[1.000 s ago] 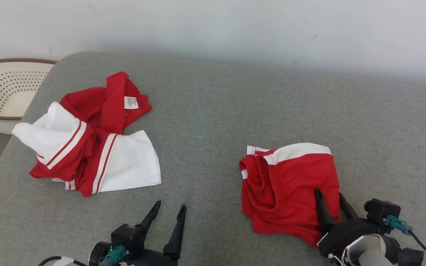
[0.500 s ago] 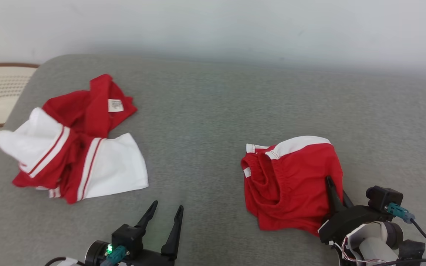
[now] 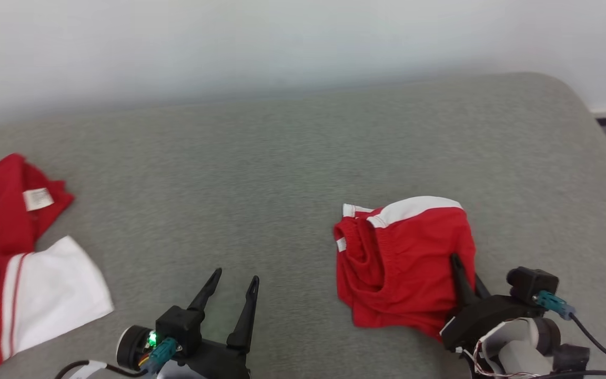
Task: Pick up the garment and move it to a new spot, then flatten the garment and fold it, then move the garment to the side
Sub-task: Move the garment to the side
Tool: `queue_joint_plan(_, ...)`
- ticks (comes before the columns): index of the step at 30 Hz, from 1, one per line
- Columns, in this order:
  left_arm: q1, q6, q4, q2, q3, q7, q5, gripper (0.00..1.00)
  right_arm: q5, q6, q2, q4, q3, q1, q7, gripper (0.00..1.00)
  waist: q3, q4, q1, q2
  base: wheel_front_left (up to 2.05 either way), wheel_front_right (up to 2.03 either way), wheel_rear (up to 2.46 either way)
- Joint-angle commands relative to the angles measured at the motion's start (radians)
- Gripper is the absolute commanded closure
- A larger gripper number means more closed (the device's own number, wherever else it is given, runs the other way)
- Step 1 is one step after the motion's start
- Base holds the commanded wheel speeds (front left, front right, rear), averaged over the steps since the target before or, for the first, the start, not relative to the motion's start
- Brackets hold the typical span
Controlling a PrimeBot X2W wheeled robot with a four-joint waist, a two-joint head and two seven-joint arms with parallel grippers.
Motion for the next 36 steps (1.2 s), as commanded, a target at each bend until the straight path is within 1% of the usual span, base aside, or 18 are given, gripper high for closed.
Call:
queue_joint_plan(1,-0.012,0.007,-0.009,0.002,0.012,-0.001,0.015,0.00,0.004,-0.001,0.017,0.001,0.016,0.003,0.000,1.00,0.005,-0.177,0.0000,-0.0001,0.00,0.00,0.00)
queue_joint_plan(4,-0.008,0.000,-0.011,0.001,0.014,-0.001,0.025,0.00,0.011,-0.001,0.023,0.000,0.022,0.004,-0.001,1.00,0.007,-0.233,0.0000,-0.0001,0.00,0.00,0.00)
queue_joint_plan(8,-0.013,-0.005,-0.012,0.002,0.018,-0.001,0.034,0.00,0.010,-0.001,0.030,0.004,0.038,0.019,0.000,1.00,0.014,-0.289,0.0000,-0.0001,0.00,0.00,0.00)
queue_joint_plan(12,-0.024,-0.008,-0.030,0.002,0.031,-0.001,0.027,0.00,0.010,-0.001,0.031,0.000,0.058,0.016,0.000,1.00,0.034,-0.319,0.0000,-0.0001,0.00,0.00,0.00)
queue_joint_plan(16,-0.034,-0.012,-0.050,0.002,0.029,-0.001,0.037,0.00,-0.005,-0.001,0.022,-0.004,0.091,-0.005,0.000,1.00,0.060,-0.319,0.0000,-0.0001,0.00,0.00,0.00)
queue_joint_plan(21,-0.060,-0.024,-0.081,0.002,0.015,-0.001,0.065,0.00,-0.047,-0.001,-0.014,-0.023,0.129,-0.082,-0.001,1.00,0.125,-0.275,0.0000,-0.0001,0.00,0.00,0.00)
queue_joint_plan(26,-0.086,-0.037,-0.099,0.002,0.012,-0.001,0.102,0.00,-0.091,-0.001,-0.056,-0.031,0.108,-0.210,-0.001,1.00,0.199,-0.206,0.0000,-0.0001,0.00,0.00,0.00)
queue_joint_plan(31,-0.119,-0.052,-0.110,0.003,0.020,-0.001,0.135,0.00,-0.136,-0.001,-0.121,0.008,0.012,-0.345,0.000,1.00,0.272,-0.143,0.0000,-0.0001,0.00,0.00,0.00)
queue_joint_plan(36,-0.147,-0.063,-0.131,0.004,0.017,-0.001,0.169,0.00,-0.206,-0.001,-0.192,0.099,-0.116,-0.435,-0.001,1.00,0.327,-0.091,0.0000,-0.0001,0.00,0.00,0.00)
